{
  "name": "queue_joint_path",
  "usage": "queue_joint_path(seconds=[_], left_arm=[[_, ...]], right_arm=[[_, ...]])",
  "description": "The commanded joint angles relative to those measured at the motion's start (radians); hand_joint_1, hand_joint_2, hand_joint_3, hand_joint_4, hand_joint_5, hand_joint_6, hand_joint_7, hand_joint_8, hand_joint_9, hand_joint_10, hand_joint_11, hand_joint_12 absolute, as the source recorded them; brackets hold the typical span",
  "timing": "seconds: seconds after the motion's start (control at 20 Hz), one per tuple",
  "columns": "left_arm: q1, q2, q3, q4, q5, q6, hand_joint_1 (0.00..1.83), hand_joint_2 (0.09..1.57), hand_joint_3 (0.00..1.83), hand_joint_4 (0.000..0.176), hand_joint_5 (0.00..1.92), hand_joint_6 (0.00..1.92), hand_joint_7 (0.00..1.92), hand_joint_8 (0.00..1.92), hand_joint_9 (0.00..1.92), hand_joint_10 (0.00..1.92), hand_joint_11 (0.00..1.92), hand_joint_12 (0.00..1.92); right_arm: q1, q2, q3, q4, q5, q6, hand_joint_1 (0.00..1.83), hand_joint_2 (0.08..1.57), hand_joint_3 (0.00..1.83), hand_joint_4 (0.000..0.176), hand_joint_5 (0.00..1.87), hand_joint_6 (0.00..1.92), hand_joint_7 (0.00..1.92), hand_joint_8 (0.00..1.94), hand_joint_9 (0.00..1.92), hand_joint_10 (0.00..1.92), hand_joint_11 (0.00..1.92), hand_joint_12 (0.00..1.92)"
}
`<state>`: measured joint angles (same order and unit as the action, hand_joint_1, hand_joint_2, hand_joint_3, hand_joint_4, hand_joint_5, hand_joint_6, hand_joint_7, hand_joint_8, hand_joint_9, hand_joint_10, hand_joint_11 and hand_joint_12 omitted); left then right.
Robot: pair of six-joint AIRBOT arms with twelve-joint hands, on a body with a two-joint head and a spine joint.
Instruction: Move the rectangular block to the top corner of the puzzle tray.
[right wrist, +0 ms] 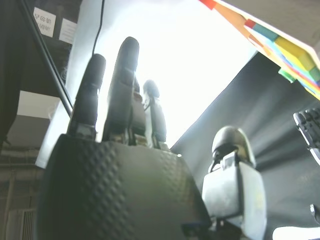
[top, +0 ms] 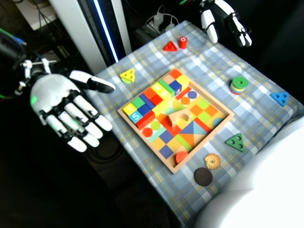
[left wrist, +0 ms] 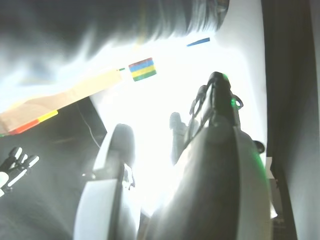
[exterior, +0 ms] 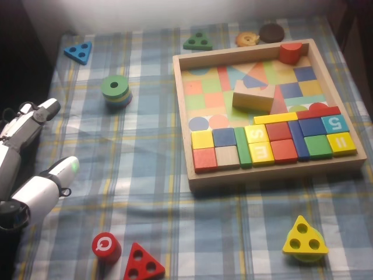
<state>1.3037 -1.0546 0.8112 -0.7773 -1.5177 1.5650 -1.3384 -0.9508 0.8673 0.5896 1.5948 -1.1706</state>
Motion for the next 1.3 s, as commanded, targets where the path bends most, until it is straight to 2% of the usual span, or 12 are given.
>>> queue_joint_path(seconds=[0.0,0.15,0.25,0.4,0.45,0.5,0.55,0.75,0.85,0.95,1.05,1.25], left_arm=[[-0.003,0.006,0.002,0.038,-0.113,-0.006,0.91,1.34,0.02,0.069,0.29,0.02,0.05,0.0,0.02,0.01,0.0,0.0],[-0.003,0.006,0.001,0.041,-0.106,-0.006,0.84,1.35,0.01,0.078,0.3,0.01,0.05,0.0,0.02,0.01,0.0,0.0],[-0.003,0.005,0.002,0.041,-0.1,-0.006,0.83,1.35,0.01,0.061,0.31,0.01,0.06,0.0,0.03,0.01,0.0,0.0],[-0.003,0.004,0.004,0.047,-0.09,-0.006,0.78,1.35,0.01,0.066,0.32,0.01,0.08,0.01,0.07,0.02,0.0,0.0],[-0.003,0.004,0.004,0.047,-0.088,-0.006,0.76,1.36,0.01,0.084,0.31,0.0,0.08,0.01,0.07,0.02,0.0,0.0],[-0.003,0.003,0.004,0.047,-0.087,-0.006,0.74,1.36,0.01,0.085,0.31,0.0,0.07,0.0,0.07,0.02,0.0,0.0],[-0.003,0.003,0.004,0.047,-0.085,-0.006,0.77,1.36,0.0,0.076,0.32,0.0,0.08,0.0,0.06,0.01,0.0,0.0],[-0.003,-0.001,0.006,0.05,-0.076,-0.006,0.72,1.36,0.0,0.083,0.33,0.0,0.09,0.0,0.07,0.01,0.0,0.0],[-0.003,0.0,0.005,0.05,-0.076,-0.006,0.73,1.36,0.0,0.076,0.33,0.0,0.09,0.0,0.07,0.01,0.0,0.0],[-0.002,-0.001,0.005,0.049,-0.073,-0.006,0.72,1.37,0.0,0.075,0.32,0.0,0.07,0.0,0.06,0.0,0.0,0.0],[-0.002,-0.001,0.007,0.05,-0.072,-0.006,0.72,1.37,0.0,0.085,0.31,0.0,0.06,0.0,0.05,0.0,0.0,0.0],[-0.002,-0.001,0.012,0.054,-0.057,-0.006,0.73,1.36,0.0,0.094,0.31,0.0,0.06,0.0,0.06,0.0,0.0,0.0]], right_arm=[[0.006,0.004,0.007,-0.028,0.114,0.006,0.02,1.27,0.02,0.0,0.25,0.0,0.19,0.0,0.12,0.0,0.0,0.36],[0.04,0.015,0.027,-0.083,0.061,0.006,0.06,1.29,0.0,0.0,0.25,0.0,0.19,0.0,0.13,0.0,0.0,0.36],[0.08,0.024,0.061,-0.12,-0.003,0.007,0.15,1.24,0.0,0.0,0.26,0.0,0.22,0.0,0.17,0.01,0.0,0.5],[0.152,0.052,0.101,-0.203,-0.125,0.007,0.41,1.12,0.0,0.023,0.26,0.0,0.31,0.01,0.3,0.02,0.0,0.92],[0.181,0.065,0.112,-0.238,-0.166,0.007,0.44,1.1,0.0,0.025,0.25,0.0,0.34,0.01,0.33,0.02,0.0,0.98],[0.207,0.076,0.116,-0.265,-0.197,0.01,0.48,1.11,0.0,0.0,0.25,0.0,0.36,0.01,0.39,0.03,0.0,1.12],[0.227,0.088,0.124,-0.296,-0.223,0.029,0.52,1.1,0.0,0.0,0.25,0.0,0.39,0.01,0.45,0.03,0.01,1.2],[0.289,0.093,0.24,-0.454,-0.311,0.378,0.68,1.12,0.0,0.0,0.21,0.0,0.6,0.04,0.72,0.09,0.25,1.37],[0.344,0.094,0.271,-0.536,-0.381,0.441,0.73,1.1,0.0,0.0,0.24,0.0,0.79,0.06,0.8,0.4,0.39,1.48],[0.427,0.094,0.297,-0.639,-0.47,0.488,0.82,1.1,0.0,0.0,0.27,0.0,0.89,0.16,0.68,1.03,0.47,1.68],[0.53,0.092,0.343,-0.795,-0.582,0.632,0.88,1.11,0.0,0.0,0.29,0.0,0.87,0.53,0.73,1.31,0.66,1.7],[0.705,0.066,0.422,-1.142,-0.771,0.903,1.08,1.1,0.0,0.0,0.39,0.01,0.81,1.73,1.0,1.91,1.06,1.92]])
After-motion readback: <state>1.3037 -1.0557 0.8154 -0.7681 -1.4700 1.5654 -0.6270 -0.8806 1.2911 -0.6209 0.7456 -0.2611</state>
